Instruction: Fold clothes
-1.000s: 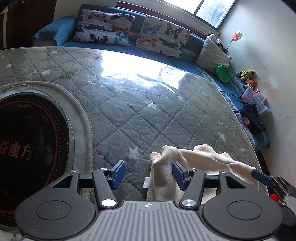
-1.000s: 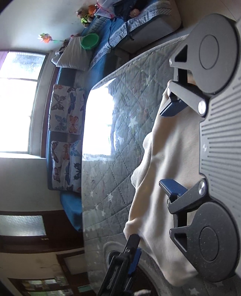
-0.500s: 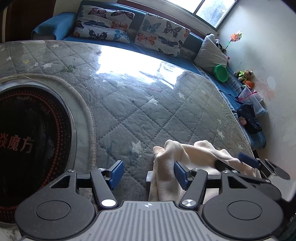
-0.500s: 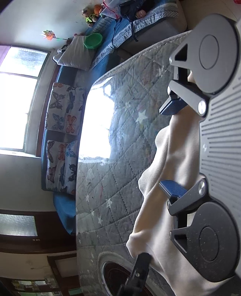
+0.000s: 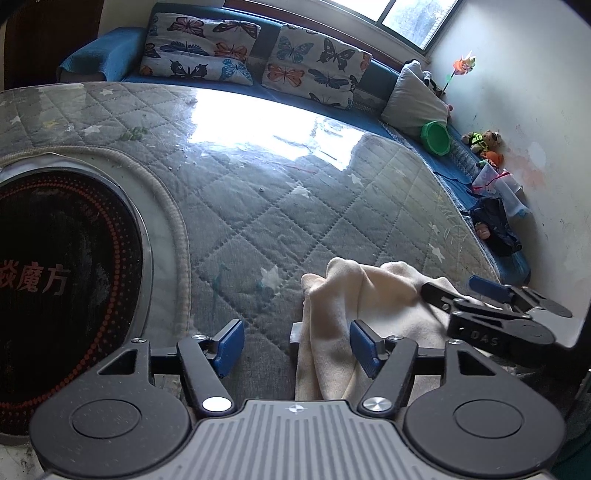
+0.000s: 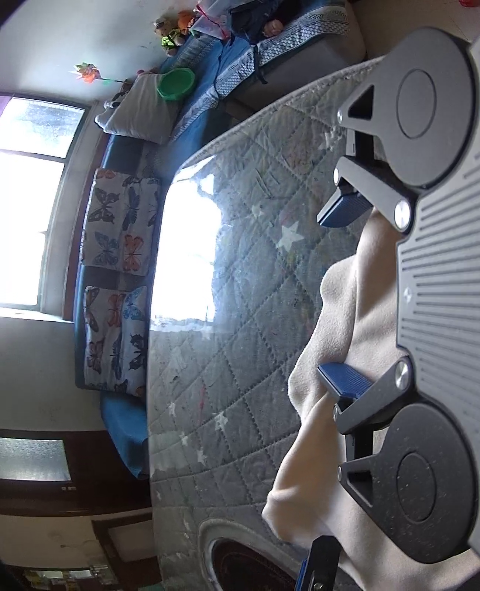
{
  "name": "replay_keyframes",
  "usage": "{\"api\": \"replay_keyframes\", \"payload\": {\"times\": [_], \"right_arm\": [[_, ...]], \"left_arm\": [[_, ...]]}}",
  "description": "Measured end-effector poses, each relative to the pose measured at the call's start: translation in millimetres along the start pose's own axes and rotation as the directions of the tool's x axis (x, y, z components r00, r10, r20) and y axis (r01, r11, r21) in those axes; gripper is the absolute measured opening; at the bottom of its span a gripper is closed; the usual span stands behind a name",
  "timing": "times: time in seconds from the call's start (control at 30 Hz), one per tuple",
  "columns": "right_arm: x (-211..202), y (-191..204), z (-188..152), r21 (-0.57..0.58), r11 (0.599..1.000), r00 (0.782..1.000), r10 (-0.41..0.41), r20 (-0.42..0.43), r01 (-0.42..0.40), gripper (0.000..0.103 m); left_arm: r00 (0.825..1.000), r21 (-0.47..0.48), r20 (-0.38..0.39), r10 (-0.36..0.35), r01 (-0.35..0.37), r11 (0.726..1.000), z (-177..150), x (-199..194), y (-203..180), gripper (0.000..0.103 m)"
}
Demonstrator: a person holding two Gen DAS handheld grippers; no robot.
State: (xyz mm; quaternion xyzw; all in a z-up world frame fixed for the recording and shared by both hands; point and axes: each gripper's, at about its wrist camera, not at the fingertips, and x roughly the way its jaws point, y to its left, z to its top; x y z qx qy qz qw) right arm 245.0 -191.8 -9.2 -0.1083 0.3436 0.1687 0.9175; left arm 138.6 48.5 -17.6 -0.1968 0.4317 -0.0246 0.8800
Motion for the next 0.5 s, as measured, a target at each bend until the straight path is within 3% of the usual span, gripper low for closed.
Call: {"api": "replay_keyframes", "payload": {"times": [0.5], "right_arm": [[-68, 15, -36, 0.006, 0.999, 0.998, 0.031, 0.061, -0.031, 0.099]], "left_arm": [[1.0, 0.041, -0.008, 0.016, -0.015, 0.999, -19, -16, -4, 0.078]]}}
